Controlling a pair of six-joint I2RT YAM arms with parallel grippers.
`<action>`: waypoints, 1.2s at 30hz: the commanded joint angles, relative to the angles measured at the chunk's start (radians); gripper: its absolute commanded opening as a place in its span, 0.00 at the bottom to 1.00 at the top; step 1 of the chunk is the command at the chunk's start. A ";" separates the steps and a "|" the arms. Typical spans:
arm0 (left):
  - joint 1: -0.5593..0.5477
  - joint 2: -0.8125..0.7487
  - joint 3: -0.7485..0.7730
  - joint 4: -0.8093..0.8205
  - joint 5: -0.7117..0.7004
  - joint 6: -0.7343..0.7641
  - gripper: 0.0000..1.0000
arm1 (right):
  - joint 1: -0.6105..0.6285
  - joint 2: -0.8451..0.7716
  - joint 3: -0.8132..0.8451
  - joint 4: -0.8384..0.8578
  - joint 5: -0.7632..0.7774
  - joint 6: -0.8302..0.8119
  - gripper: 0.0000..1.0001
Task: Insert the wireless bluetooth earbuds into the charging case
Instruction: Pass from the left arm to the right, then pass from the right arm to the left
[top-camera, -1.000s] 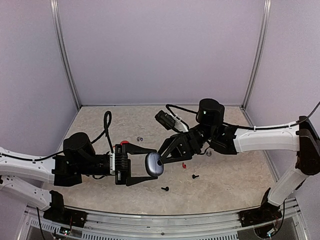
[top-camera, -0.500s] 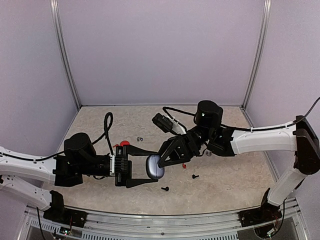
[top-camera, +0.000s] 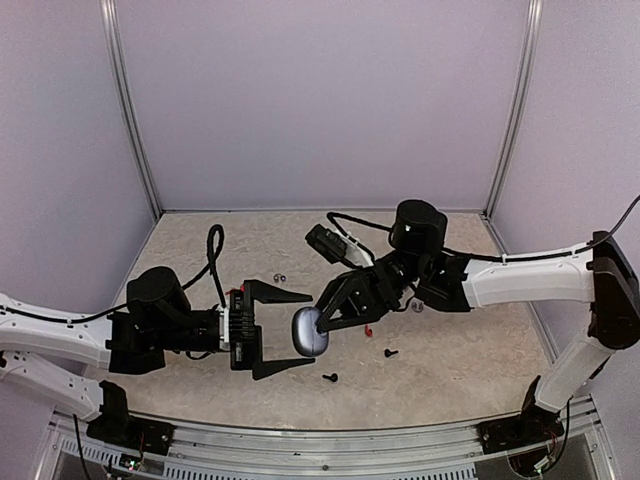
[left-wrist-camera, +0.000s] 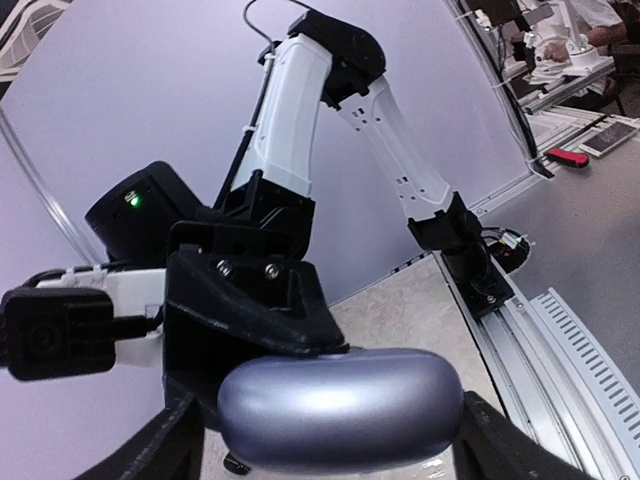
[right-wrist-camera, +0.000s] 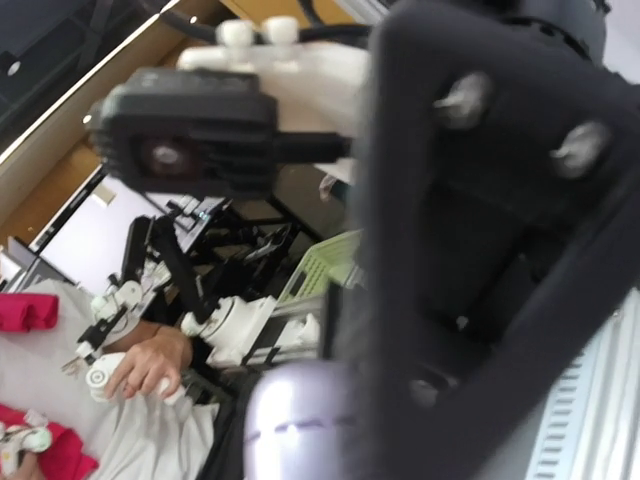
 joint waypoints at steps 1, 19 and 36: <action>0.030 -0.044 -0.044 0.082 -0.154 -0.089 0.98 | -0.073 -0.079 -0.011 0.109 0.032 -0.007 0.17; 0.211 -0.094 -0.022 0.194 -0.457 -0.844 0.99 | -0.225 -0.194 -0.037 0.277 0.520 -0.197 0.17; 0.095 0.160 -0.001 0.631 -0.199 -0.742 0.75 | -0.065 -0.063 -0.061 0.508 0.638 -0.239 0.17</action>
